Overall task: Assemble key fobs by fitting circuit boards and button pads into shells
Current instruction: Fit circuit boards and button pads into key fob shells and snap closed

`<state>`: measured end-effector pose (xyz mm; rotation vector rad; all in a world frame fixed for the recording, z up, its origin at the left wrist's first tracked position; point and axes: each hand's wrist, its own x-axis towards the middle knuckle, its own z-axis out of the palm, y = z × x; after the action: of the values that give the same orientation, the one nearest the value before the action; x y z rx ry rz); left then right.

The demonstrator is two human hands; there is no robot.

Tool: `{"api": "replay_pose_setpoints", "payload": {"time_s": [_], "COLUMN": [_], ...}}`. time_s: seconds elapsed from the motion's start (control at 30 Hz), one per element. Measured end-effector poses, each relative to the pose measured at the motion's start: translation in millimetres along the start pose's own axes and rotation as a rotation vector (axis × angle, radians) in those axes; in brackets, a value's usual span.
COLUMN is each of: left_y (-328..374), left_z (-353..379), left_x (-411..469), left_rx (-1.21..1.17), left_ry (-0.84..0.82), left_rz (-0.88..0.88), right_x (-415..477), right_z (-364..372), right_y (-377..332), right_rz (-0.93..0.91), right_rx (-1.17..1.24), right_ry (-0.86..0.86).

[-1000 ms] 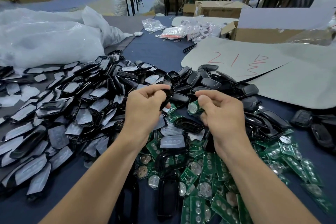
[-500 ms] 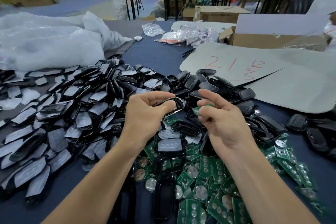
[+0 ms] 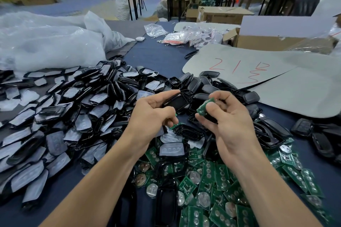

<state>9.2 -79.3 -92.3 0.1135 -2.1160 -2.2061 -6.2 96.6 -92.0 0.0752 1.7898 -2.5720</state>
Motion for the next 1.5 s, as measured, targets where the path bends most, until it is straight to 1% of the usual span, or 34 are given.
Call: {"api": "replay_pose_setpoints", "payload": {"time_s": [0.1, 0.23, 0.33, 0.5, 0.6, 0.7, 0.77, 0.87, 0.9, 0.97, 1.03, 1.07, 1.13, 1.2, 1.27, 1.4, 1.5], "left_y": [2.1, 4.3, 3.2, 3.1, 3.0, 3.5, 3.1, -0.4, -0.7, -0.6, 0.1, -0.4, -1.7, -2.3, -1.6, -1.2, -2.0], "left_z": [0.8, 3.6, 4.2, 8.7, 11.5, 14.5, 16.1, 14.8, 13.8, 12.2, 10.1, 8.5, 5.9, 5.7, 8.0, 8.9, 11.6], "left_x": [-1.6, -4.7, -4.6, -6.6, -7.9, -9.5, -10.4, -9.9, -9.6, -9.6, -9.4, -8.9, -8.4, -8.2, -6.7, -3.2, -3.6], "left_rx": [0.011, 0.038, 0.062, 0.032, -0.017, -0.069, -0.042, 0.163, 0.207, 0.280, 0.393, 0.431, 0.422, 0.329, 0.225, 0.023, -0.026], "left_ry": [0.013, 0.022, 0.025, -0.023, -0.074, -0.117, -0.085, 0.065, 0.084, 0.073, 0.069, 0.073, 0.085, 0.086, 0.114, 0.269, 0.266], "left_rz": [0.037, 0.059, 0.066, 0.039, 0.012, -0.043, -0.032, 0.139, 0.193, 0.248, 0.263, 0.253, 0.206, 0.133, 0.091, 0.086, 0.066], "right_x": [-0.2, -2.5, -3.5, -2.4, -3.1, -2.4, -2.1, -3.4, -4.4, -7.1, -9.0, -8.6, -7.4, -6.8, -6.1, -5.2, -5.4], "right_z": [-1.1, -2.2, -3.8, -5.7, -2.7, -1.8, -3.4, -6.4, -7.1, -6.4, -4.8, -4.3, -4.6, -3.7, -3.9, -7.2, -5.1], "right_y": [-2.4, -1.5, 0.2, 0.1, 1.2, 1.1, -0.1, -1.0, -1.1, -1.5, -0.7, 0.0, 1.6, 2.2, 2.3, -0.5, 1.1], "right_rz": [-0.004, -0.064, -0.088, -0.042, -0.018, -0.041, -0.079, -0.184, -0.237, -0.339, -0.386, -0.388, -0.367, -0.320, -0.283, -0.258, -0.162], "right_rx": [-0.011, -0.151, -0.153, -0.118, -0.101, -0.118, -0.187, -0.426, -0.522, -0.684, -0.772, -0.774, -0.740, -0.665, -0.539, -0.342, -0.205], "right_ry": [-0.018, -0.042, -0.030, -0.077, -0.068, -0.036, -0.028, -0.034, -0.033, -0.041, -0.042, -0.034, -0.013, -0.003, 0.037, 0.164, 0.137]}}
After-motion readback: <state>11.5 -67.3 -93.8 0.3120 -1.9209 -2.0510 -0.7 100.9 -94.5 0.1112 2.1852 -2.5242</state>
